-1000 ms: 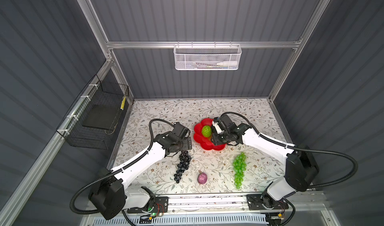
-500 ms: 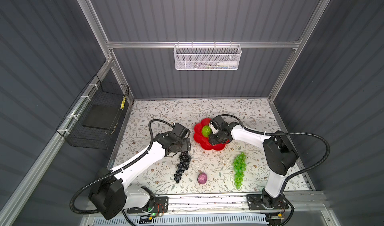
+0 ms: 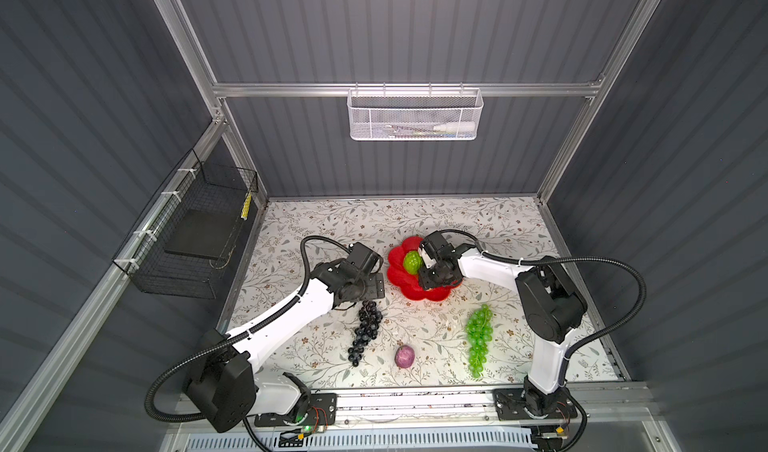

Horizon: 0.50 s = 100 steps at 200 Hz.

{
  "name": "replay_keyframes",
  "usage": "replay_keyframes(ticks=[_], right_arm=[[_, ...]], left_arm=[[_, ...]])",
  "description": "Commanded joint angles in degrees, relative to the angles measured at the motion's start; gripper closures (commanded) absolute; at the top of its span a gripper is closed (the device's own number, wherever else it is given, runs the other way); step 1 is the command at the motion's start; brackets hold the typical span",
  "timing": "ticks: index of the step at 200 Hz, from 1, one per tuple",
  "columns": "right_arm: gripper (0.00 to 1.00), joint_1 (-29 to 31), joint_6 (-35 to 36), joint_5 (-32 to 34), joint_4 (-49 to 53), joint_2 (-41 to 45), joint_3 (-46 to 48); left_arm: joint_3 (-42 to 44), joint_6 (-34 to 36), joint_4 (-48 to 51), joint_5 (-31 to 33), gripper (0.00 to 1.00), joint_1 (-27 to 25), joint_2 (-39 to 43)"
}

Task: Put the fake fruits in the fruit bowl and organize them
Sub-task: 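Carry the lemon with the right gripper and lower it into the bowl, then grasp the purple fruit with the left gripper while the right gripper releases the lemon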

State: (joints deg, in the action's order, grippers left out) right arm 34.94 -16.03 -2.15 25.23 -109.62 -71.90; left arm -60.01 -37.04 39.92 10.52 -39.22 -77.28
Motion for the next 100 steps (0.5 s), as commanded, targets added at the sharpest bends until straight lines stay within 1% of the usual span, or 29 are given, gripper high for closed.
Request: replay_keyframes(ticks=[1,20,43,58,82,100], right_arm=[[0.45,-0.2,0.5,0.9,0.4,-0.5,-1.2],[0.36,-0.2,0.6,1.0,0.5,-0.2,-1.0],[0.28,-0.1,0.5,1.3,0.0,1.3,-0.1],[0.23,-0.1,0.6,1.5,0.3,2.9,0.0],[0.20,0.1,1.2,2.5,2.6,6.2,-0.9],[0.19,0.4,1.3,3.2,3.6,9.6,-0.5]], left_arm=[[-3.1,1.7,2.7,-1.8,0.10,0.0,-0.2],[-3.8,2.3,4.1,-3.1,0.08,0.0,-0.3],[-3.7,2.8,5.8,-5.0,0.05,0.0,-0.1],[-3.7,3.4,7.0,-7.3,0.05,0.0,-0.1],[-4.0,3.9,8.6,-12.3,0.06,-0.2,0.1],[-4.2,4.2,9.9,-14.4,0.07,-2.1,0.4]])
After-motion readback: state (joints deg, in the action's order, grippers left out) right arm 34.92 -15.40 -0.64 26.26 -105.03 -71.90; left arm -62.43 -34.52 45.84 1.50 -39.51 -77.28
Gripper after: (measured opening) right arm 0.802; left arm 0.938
